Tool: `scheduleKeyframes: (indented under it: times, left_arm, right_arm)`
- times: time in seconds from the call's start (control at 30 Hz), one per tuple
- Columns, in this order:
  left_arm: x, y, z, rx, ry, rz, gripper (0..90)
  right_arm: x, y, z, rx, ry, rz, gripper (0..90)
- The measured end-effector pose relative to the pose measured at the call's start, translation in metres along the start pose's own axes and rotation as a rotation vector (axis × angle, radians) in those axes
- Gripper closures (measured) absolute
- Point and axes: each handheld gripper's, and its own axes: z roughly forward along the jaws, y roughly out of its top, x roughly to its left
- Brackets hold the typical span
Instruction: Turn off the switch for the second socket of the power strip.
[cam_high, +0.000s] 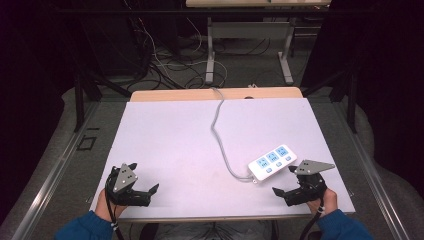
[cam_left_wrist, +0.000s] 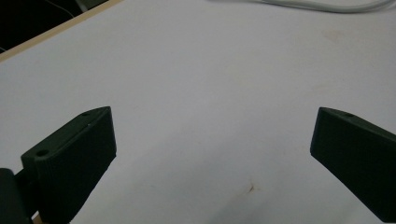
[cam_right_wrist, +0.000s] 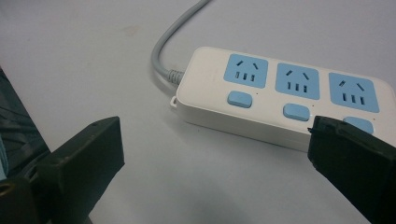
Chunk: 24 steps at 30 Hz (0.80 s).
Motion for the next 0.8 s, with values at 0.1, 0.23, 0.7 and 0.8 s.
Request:
scheduleKeyframes:
  times: [0.1, 0.23, 0.7, 0.8]
  left_arm:
    - [0.001, 0.000, 0.000, 0.007, 0.002, 0.005, 0.1]
    - [0.000, 0.000, 0.000, -0.001, -0.002, 0.003, 0.2]
    - [0.000, 0.001, 0.001, 0.008, 0.012, 0.022, 0.2]
    - [0.000, 0.001, 0.001, 0.007, 0.007, 0.012, 0.2]
  right_arm:
    - [0.001, 0.000, -0.001, -0.004, -0.004, 0.001, 3.4]
    - [0.002, 0.001, -0.001, 0.004, -0.011, -0.002, 3.4]
    - [0.002, 0.016, -0.005, -0.034, -0.041, -0.003, 1.2]
    - [0.002, 0.019, -0.005, -0.023, -0.039, 0.003, 0.1]
